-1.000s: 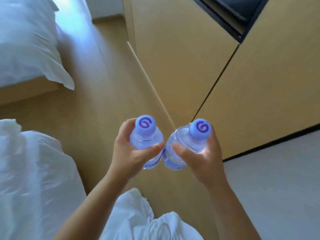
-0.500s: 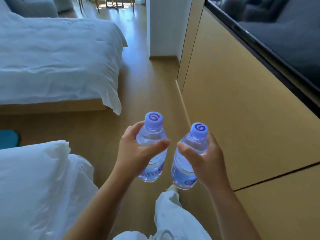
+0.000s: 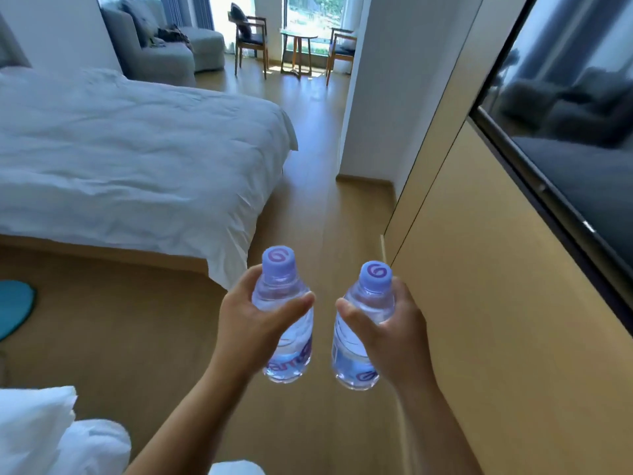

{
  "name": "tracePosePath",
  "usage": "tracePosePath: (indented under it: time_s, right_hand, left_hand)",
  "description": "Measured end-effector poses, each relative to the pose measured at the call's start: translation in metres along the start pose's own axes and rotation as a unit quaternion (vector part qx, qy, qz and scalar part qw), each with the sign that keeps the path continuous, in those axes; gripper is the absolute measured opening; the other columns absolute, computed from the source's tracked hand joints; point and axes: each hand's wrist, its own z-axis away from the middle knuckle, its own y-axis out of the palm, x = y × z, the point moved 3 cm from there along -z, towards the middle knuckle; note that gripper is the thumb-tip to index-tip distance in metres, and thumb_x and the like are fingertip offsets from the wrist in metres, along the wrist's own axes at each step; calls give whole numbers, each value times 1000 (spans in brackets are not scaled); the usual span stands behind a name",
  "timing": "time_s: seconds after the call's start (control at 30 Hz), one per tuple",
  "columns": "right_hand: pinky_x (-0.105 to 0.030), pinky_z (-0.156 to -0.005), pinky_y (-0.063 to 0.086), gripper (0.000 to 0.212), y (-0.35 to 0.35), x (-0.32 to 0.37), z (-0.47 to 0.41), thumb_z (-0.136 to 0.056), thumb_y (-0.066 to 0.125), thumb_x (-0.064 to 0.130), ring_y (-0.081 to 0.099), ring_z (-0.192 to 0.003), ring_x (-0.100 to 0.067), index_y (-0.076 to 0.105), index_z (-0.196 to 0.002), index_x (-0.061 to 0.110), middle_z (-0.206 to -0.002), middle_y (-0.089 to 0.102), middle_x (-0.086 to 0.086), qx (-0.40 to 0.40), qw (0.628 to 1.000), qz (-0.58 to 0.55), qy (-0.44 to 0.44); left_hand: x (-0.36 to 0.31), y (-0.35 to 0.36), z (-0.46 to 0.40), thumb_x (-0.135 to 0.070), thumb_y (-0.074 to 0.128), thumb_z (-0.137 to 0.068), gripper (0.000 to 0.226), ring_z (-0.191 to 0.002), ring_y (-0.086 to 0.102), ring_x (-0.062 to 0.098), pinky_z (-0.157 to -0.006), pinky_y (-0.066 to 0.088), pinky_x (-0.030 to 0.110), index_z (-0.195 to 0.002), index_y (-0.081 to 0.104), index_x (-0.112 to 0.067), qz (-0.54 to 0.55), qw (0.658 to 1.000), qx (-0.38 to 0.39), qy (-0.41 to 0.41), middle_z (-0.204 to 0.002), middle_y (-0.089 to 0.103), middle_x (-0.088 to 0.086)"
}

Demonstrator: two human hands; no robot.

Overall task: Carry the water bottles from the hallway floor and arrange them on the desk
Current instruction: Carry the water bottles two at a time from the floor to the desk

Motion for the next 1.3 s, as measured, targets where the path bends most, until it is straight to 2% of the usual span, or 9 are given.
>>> tracePosePath:
  time_s: [0.13, 0.27, 0.4, 0.57, 0.77, 0.97, 1.07, 1.17, 1.3]
  right_hand:
    - [-26, -68, 51, 40, 21, -9, -72, -55, 69, 49, 64, -68, -6, 59, -85, 24, -75, 67, 9, 27, 999, -15, 16]
    - [-25, -67, 51, 40, 57, -17, -150, -56, 70, 49, 64, -67, -5, 58, -86, 24, -75, 67, 10, 52, 999, -9, 11]
    - [-29, -69, 52, 41, 95, -10, -247, -57, 71, 49, 65, -70, -10, 57, -85, 23, -75, 67, 7, 41, 999, -5, -1]
    - [-20, -65, 49, 35, 137, 8, -356, -57, 72, 46, 62, -69, -5, 57, -82, 27, -75, 66, 13, 17, 1000, -7, -2]
    - [-30, -70, 53, 47, 170, 9, -458, -52, 67, 56, 65, -73, -11, 59, -84, 23, -76, 67, 6, 1, 1000, -28, 14]
    - [-18, -65, 51, 39, 191, -10, -576, -59, 71, 47, 65, -71, -6, 59, -88, 24, -78, 67, 7, 7, 999, -42, 18]
    - [-21, -66, 52, 37, 192, -24, -665, -59, 70, 46, 64, -71, -6, 59, -87, 25, -78, 67, 8, 4, 999, -33, 15]
    - [-22, -65, 51, 34, 196, -20, -709, -59, 71, 44, 63, -68, -5, 57, -84, 26, -75, 66, 10, 15, 999, -31, 2]
    - [-22, -64, 49, 32, 195, -19, -830, -59, 72, 43, 60, -69, -7, 56, -82, 27, -73, 63, 10, 15, 1000, -16, -20]
  left_hand:
    - [10, 14, -65, -39, 77, -49, 34, -66, 68, 13, -62, 53, 18, -79, 67, -25, 1, 1000, -8, -4, -72, 70, 1]
    - [26, 21, -148, -45, 75, -47, 37, -67, 69, 12, -62, 53, 19, -79, 67, -29, -10, 1000, -9, -7, -73, 71, -1]
    - [37, 25, -252, -34, 79, -51, 33, -68, 69, 9, -63, 52, 19, -80, 67, -26, -10, 1000, -19, -12, -73, 72, -3]
    - [34, 29, -377, -30, 79, -52, 36, -67, 66, 2, -62, 49, 11, -85, 65, -28, -28, 1000, -7, -2, -73, 71, -12]
    - [41, 48, -497, -27, 79, -53, 31, -63, 66, 4, -61, 50, 13, -81, 66, -23, -29, 999, 14, 5, -70, 70, -9]
    - [60, 94, -613, -30, 78, -53, 30, -62, 65, 3, -59, 49, 11, -80, 66, -23, -42, 999, 33, 5, -69, 70, -10]
    - [71, 132, -692, -36, 79, -52, 35, -65, 68, 7, -61, 52, 16, -82, 67, -23, -57, 998, 36, 5, -72, 71, -8]
    - [68, 150, -729, -32, 79, -54, 34, -69, 69, 11, -65, 55, 21, -84, 67, -21, -60, 997, 43, 7, -74, 71, -5]
    - [65, 197, -829, -30, 80, -52, 33, -68, 69, 10, -63, 53, 18, -82, 68, -22, -40, 999, 20, -1, -74, 72, -5]
